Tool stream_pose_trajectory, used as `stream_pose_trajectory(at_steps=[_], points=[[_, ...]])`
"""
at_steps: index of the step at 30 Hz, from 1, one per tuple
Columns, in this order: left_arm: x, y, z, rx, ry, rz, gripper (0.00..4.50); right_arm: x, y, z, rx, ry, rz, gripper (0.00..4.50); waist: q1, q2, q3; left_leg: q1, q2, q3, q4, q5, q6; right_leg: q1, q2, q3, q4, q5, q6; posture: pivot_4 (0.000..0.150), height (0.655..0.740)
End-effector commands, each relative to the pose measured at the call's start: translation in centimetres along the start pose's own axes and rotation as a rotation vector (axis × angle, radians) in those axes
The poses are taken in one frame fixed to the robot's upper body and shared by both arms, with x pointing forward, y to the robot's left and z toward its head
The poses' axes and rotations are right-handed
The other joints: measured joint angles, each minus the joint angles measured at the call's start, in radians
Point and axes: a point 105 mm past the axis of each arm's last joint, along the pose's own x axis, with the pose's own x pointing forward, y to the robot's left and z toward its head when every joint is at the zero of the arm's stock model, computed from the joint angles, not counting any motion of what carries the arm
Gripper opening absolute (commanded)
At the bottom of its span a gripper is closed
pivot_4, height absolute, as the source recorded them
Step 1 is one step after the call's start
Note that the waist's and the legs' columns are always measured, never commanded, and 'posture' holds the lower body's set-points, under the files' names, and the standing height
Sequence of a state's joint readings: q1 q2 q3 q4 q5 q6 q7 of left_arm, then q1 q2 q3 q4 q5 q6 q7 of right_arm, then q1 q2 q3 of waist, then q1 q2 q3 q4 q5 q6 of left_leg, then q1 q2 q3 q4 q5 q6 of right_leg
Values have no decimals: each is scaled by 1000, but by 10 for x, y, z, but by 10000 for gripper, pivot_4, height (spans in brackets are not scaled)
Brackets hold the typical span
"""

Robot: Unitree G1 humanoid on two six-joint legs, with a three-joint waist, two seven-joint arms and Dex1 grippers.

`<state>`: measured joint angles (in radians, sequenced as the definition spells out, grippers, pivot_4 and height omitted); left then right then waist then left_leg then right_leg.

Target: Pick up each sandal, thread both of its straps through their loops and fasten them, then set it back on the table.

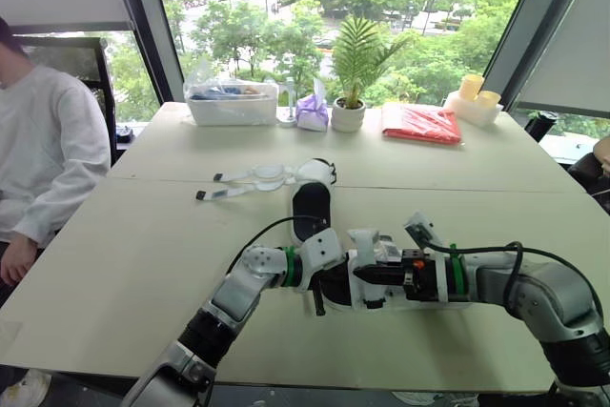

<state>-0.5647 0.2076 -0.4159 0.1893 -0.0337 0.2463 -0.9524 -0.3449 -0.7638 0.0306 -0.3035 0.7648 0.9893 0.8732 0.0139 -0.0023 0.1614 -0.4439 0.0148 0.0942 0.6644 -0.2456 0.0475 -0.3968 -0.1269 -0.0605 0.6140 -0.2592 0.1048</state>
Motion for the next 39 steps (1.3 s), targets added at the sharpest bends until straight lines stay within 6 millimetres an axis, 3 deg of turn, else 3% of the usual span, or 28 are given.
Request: stream_pose_trajectory(at_steps=[1, 3, 6, 11, 14, 17, 21, 25, 31, 39], points=[[2, -4, -9, -17, 33, -11, 0, 2, 7, -9, -52, 45, 15, 465, 0, 0, 0, 0, 0, 0, 0, 0, 0, 0, 0, 0, 0, 0, 0, 1500, 7400], [2, -3, -10, -18, 34, -10, 0, 2, 5, -8, -76, 25, -1, 465, 0, 0, 0, 0, 0, 0, 0, 0, 0, 0, 0, 0, 0, 0, 0, 1500, 7400], [2, -3, -10, -19, 33, -9, 0, -3, 4, -4, -89, -9, -25, 8934, 0, 0, 0, 0, 0, 0, 0, 0, 0, 0, 0, 0, 0, 0, 0, 1500, 7400], [0, -3, -10, -22, 31, -3, 0, -34, 11, 18, 5, -151, -60, 33015, 1, 0, 0, 0, 0, 0, 0, 0, 0, 0, 0, 0, 0, 0, 0, 1500, 7400], [-1, -2, -10, -23, 30, -2, 0, -48, 21, 18, 55, -178, -53, 33015, -1, 0, 0, 0, 0, 0, 0, 0, 0, 1, -1, 0, 0, 0, 0, 1500, 7400], [1, -3, -10, -21, 28, -14, 0, -60, 45, -11, 150, -121, -7, 33015, 5, 0, 0, 0, 0, -1, -1, 0, 0, 1, -1, 0, 0, 0, 0, 1500, 7400], [3, -4, -8, -17, 23, -30, 0, -58, 56, -46, 239, -48, -24, 33015, -1, 0, 0, 0, 0, -1, -2, 0, 0, 1, 0, 0, -1, 0, 0, 1500, 7400], [3, -6, -9, -12, 28, -46, 0, -49, 51, -64, 256, -47, -91, 33015, -1, 0, 0, 2, 0, 0, 0, 0, 0, 2, -1, -1, -1, 0, 0, 1500, 7400], [2, -5, -9, -7, 34, -50, 0, -31, 32, -64, 233, -136, -177, 33015, 1, 0, 0, 1, 0, 0, 0, 0, 0, 0, -1, -1, -1, 0, 0, 1500, 7400], [2, -5, -10, -6, 37, -48, 0, -23, 25, -54, 225, -210, -189, 33015, 0, 0, 0, 1, 0, 0, 0, 0, 0, 0, 0, -2, -1, 0, 0, 1500, 7400]])
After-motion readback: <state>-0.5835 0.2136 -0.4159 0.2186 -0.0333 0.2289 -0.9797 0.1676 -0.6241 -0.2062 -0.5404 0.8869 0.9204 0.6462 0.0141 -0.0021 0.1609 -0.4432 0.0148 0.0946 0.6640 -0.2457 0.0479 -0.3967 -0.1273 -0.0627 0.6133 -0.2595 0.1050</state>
